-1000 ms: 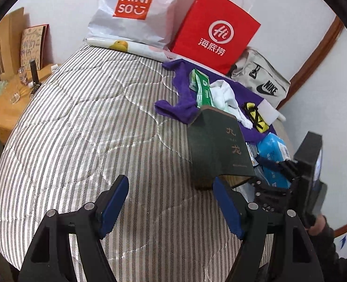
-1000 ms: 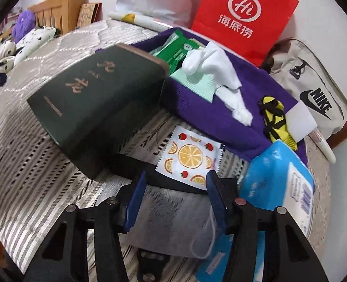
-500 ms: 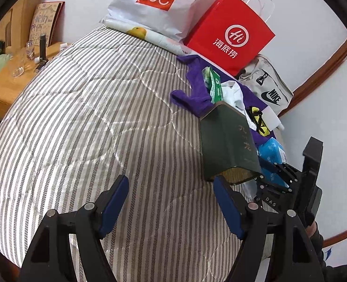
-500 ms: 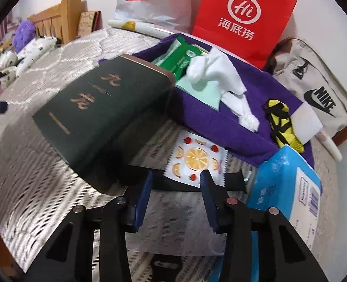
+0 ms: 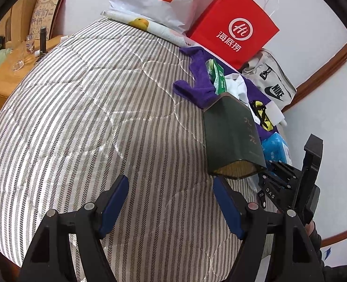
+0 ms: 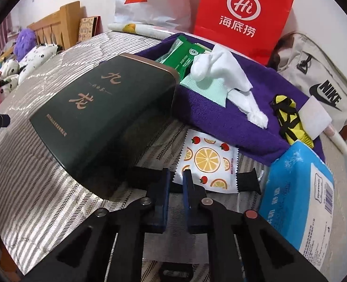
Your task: Organize soft objects
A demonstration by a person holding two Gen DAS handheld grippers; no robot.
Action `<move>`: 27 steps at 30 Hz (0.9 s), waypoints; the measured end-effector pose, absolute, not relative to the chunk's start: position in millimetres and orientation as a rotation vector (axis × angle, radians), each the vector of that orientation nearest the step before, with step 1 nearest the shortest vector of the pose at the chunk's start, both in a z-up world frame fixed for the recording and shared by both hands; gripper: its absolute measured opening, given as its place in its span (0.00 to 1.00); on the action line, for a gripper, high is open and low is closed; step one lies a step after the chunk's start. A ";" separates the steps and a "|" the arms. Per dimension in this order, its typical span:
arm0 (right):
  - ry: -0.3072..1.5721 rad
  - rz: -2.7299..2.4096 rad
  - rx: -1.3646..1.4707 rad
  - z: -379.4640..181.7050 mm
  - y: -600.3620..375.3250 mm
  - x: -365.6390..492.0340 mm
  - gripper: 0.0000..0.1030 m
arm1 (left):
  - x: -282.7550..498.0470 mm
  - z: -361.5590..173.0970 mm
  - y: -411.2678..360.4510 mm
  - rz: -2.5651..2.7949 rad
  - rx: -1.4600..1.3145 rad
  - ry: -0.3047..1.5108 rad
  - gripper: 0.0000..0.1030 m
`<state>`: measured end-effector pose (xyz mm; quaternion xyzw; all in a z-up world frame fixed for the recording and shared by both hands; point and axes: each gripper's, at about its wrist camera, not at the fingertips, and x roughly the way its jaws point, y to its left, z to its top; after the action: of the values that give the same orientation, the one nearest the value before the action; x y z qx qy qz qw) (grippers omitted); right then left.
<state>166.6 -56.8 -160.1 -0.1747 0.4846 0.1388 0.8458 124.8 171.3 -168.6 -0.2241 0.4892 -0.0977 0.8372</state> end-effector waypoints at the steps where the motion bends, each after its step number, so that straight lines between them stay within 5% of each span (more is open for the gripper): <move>1: 1.026 0.294 -0.365 -160.0 -57.1 166.5 0.04 | 124.5 -168.8 170.6 -0.206 -0.472 1.038 0.71; 18: 1.017 0.312 -0.342 -149.3 -64.9 153.5 0.02 | 121.1 -172.9 158.8 -0.210 -0.453 1.073 0.71; 21: 1.026 0.282 -0.327 -151.1 -65.3 161.2 0.11 | 122.2 -171.9 158.1 -0.215 -0.452 1.072 0.71; 25: 1.040 0.228 -0.238 -151.7 -72.6 171.7 0.46 | 125.4 -171.2 157.5 -0.224 -0.450 1.071 0.71; 27: 1.033 0.214 -0.211 -151.9 -73.0 175.4 0.47 | 126.6 -170.9 157.8 -0.228 -0.455 1.068 0.71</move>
<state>175.4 -73.0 -151.9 -0.1006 0.4920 0.1017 0.8588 126.6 157.8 -170.9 -0.2143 0.5033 -0.1077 0.8302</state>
